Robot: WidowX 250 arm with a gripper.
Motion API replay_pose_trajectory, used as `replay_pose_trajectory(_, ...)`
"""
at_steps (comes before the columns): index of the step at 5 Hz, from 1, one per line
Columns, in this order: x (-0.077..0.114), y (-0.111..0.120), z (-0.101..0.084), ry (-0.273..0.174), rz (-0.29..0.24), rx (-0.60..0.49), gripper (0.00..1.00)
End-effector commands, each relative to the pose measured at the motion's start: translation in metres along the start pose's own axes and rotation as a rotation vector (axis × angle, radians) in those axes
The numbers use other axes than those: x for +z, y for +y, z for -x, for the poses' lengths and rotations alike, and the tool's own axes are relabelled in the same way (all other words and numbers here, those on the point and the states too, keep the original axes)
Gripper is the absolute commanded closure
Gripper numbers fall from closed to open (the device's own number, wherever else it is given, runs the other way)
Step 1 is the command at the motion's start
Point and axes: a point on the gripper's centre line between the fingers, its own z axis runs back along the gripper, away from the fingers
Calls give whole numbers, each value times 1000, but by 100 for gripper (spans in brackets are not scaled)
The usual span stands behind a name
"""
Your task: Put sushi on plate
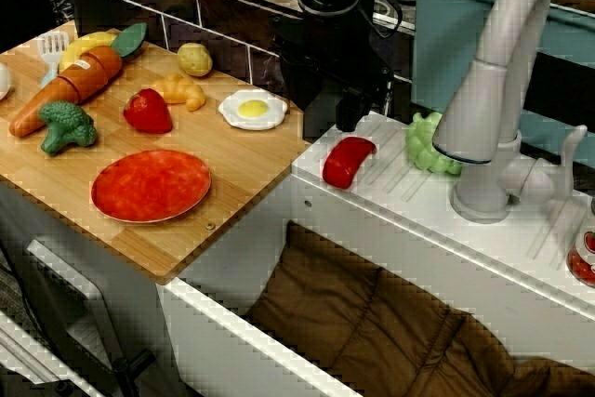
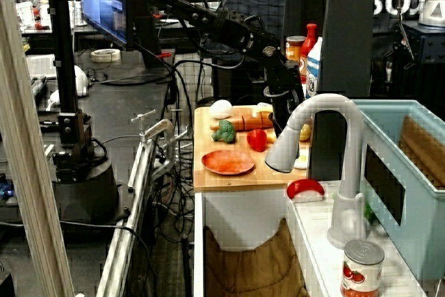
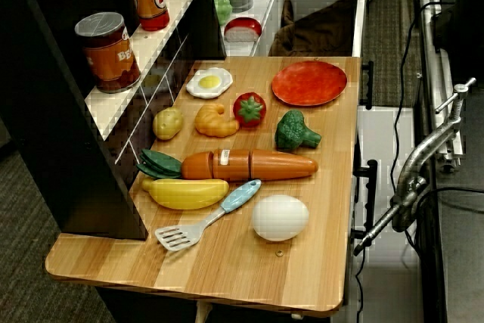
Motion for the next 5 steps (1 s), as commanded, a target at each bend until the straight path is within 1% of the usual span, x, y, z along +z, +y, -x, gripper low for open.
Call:
replay_pose_trajectory(1, 0, 0, 0, 0, 0, 0, 0)
replay_pose_trajectory(2, -6, -6, -5, 5, -3, 20, 0)
replay_pose_trajectory(3, -16, -10, -11, 19, -5, 44, 0)
replay_pose_trajectory(4, -21, -11, -17, 33, 2, 73, 0)
replay_pose_trajectory(5, -26, -10, -21, 42, -9, 70, 0)
